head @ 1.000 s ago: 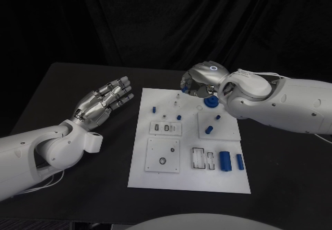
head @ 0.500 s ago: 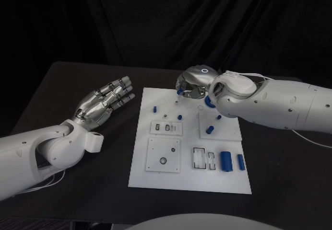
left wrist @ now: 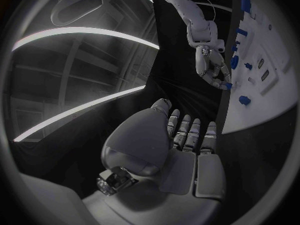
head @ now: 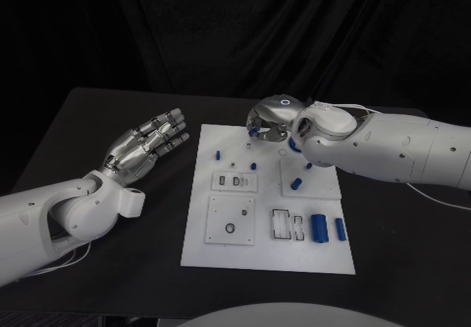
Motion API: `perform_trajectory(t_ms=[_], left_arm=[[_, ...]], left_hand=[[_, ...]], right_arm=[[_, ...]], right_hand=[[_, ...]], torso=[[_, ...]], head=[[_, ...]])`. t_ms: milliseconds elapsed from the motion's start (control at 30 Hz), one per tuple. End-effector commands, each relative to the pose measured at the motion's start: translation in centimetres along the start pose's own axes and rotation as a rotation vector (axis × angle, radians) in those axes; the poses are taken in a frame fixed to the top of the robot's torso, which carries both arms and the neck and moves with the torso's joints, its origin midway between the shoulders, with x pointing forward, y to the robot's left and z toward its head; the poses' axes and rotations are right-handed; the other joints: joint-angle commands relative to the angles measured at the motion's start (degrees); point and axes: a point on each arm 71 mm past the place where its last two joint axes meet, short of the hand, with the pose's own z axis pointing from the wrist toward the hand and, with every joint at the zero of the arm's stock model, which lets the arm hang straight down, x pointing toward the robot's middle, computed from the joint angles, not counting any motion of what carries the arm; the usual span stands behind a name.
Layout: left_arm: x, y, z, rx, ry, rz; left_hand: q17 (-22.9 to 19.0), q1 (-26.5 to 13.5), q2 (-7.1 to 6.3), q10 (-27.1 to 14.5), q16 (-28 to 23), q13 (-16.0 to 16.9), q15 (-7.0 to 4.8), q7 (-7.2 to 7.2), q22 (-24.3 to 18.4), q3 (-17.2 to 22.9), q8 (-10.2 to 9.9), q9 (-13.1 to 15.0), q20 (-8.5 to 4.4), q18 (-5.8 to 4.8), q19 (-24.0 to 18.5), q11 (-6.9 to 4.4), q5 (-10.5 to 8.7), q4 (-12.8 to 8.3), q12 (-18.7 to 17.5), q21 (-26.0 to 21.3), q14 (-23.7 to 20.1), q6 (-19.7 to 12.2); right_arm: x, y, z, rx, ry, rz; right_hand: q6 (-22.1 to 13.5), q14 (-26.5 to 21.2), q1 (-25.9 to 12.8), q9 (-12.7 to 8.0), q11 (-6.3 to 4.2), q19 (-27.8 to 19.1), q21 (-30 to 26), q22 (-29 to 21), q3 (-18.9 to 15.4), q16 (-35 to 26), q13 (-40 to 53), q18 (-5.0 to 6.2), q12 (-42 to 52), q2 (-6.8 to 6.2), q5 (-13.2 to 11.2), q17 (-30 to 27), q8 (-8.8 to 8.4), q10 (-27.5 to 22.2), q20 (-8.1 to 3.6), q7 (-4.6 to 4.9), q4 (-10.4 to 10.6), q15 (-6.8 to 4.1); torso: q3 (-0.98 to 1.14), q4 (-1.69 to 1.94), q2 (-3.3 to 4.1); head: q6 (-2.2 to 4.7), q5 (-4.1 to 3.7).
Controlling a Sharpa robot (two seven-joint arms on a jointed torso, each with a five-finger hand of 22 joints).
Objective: Assemble the parts on the task board
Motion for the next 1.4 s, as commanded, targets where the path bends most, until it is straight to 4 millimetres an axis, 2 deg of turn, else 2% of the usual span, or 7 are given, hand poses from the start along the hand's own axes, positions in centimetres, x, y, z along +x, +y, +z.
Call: perform_trajectory(t_ms=[33, 367, 633, 1133, 1200, 1333, 1400], left_arm=[[0.2, -0.5, 0.1, 0.066, 0.018, -0.011], [0.1, -0.5, 0.2, 0.063, 0.017, -0.01], [0.1, -0.4, 0.3, 0.06, 0.019, -0.01], [0.0, -0.3, 0.4, 0.055, 0.019, -0.01], [0.0, -0.3, 0.4, 0.056, 0.02, -0.01], [0.0, -0.3, 0.4, 0.058, 0.018, -0.008], [0.0, -0.3, 0.5, 0.059, 0.018, -0.008]], left_hand=[[-0.04, 0.47, 0.17, -0.34, 0.24, -0.05, 0.24, 0.11, 0.06, 0.35, -0.36, -0.04, 0.33, 1.13, 0.02, -0.03, 0.25, -0.14, -0.07, 0.15, -0.08, -0.29], [-0.07, 0.43, 0.25, -0.46, 0.21, -0.06, 0.25, 0.13, 0.05, 0.61, -0.39, -0.04, 0.33, 1.14, 0.02, -0.07, 0.26, -0.18, -0.14, 0.15, -0.15, -0.35], [-0.07, 0.43, 0.25, -0.46, 0.21, -0.06, 0.25, 0.13, 0.05, 0.61, -0.39, -0.04, 0.33, 1.14, 0.02, -0.07, 0.26, -0.18, -0.14, 0.15, -0.15, -0.35], [-0.1, 0.39, 0.32, -0.6, 0.18, -0.09, 0.27, 0.15, 0.03, 0.9, -0.45, -0.05, 0.33, 1.13, -0.04, -0.07, 0.26, -0.24, -0.27, 0.11, -0.23, -0.5], [-0.1, 0.39, 0.32, -0.6, 0.18, -0.09, 0.27, 0.15, 0.03, 0.9, -0.45, -0.05, 0.33, 1.13, -0.04, -0.07, 0.26, -0.24, -0.27, 0.11, -0.23, -0.5], [-0.09, 0.37, 0.36, -0.56, 0.21, -0.06, 0.31, 0.16, 0.05, 1.04, -0.41, -0.03, 0.35, 1.12, 0.01, -0.06, 0.27, -0.27, -0.11, 0.14, -0.19, -0.36], [-0.09, 0.37, 0.36, -0.56, 0.21, -0.06, 0.31, 0.16, 0.05, 1.04, -0.41, -0.03, 0.35, 1.12, 0.01, -0.06, 0.27, -0.27, -0.11, 0.14, -0.19, -0.36]], right_arm=[[0.3, -0.1, 0.0, 0.008, 0.017, -0.044], [0.2, -0.3, 0.1, 0.02, -0.007, -0.071], [0.3, -0.4, 0.2, 0.024, 0.01, -0.077], [0.7, 0.0, 0.4, 0.01, 0.041, -0.081], [0.9, 0.0, 0.5, 0.018, 0.051, -0.082], [1.1, -0.3, 0.5, 0.047, 0.082, -0.088], [1.2, -0.4, 0.5, 0.061, 0.092, -0.091]], right_hand=[[-0.46, 0.04, 0.02, 0.15, 0.15, 4.1, -0.29, 13.33, 0.48, -0.26, -0.01, -0.26, -0.4, -0.26, 0.26, -0.07, -0.47, -0.37, 0.33, 0.16, 0.05, 0.4], [-0.27, -0.06, 0.12, 0.28, 0.07, 4.03, -0.34, 13.28, 0.68, -0.33, 0.14, -0.24, -0.58, -0.16, 0.45, -0.16, -0.63, -0.3, 0.36, 0.03, -0.06, 0.36], [-0.21, -0.07, 0.08, 0.32, 0.12, 3.99, -0.37, 13.24, 0.66, -0.33, 0.17, -0.23, -0.61, -0.19, 0.5, -0.16, -0.65, -0.28, 0.36, 0.01, -0.07, 0.37], [-1.42, -0.26, -0.44, 0.25, 0.13, 3.82, -0.52, 13.11, 0.7, -0.49, 0.34, -0.17, -1.28, -0.36, 0.02, -0.33, -1.92, -0.92, 0.43, -0.14, 0.13, 0.39], [-1.98, -0.35, -0.56, 0.15, 0.23, 3.7, -0.62, 13.01, 0.77, -0.59, 0.37, -0.13, -1.56, -0.42, -0.23, -0.46, -2.46, -1.2, 0.43, -0.18, 0.19, 0.41], [-9.72, -2.3, -1.14, -2.62, 2.06, 0.91, -2.86, 10.57, 1.5, -3.07, -0.3, 0.76, -5.72, -1.72, -1.31, -4.51, -8.32, -8.73, 1.31, -1.39, 0.64, 1.72], [-11.83, -2.86, -1.12, -3.6, 2.3, 0.14, -3.54, 9.91, 1.33, -3.73, -0.21, 1.01, -7.21, -1.95, -1.55, -5.54, -9.94, -11.97, 1.7, -2.04, 0.31, 1.92]], torso=[[0.02, -0.12, -0.06], [0.01, 0.06, -0.03], [0.0, 0.04, -0.03], [0.0, 0.02, -0.06], [-0.01, 0.03, -0.06], [-0.02, 0.06, -0.05], [-0.02, 0.06, -0.04]], head=[[-0.07, 0.14], [-0.09, 0.01], [-0.23, -0.04], [-0.52, -0.02], [-0.55, -0.02], [-0.65, -0.11], [-0.66, -0.12]])
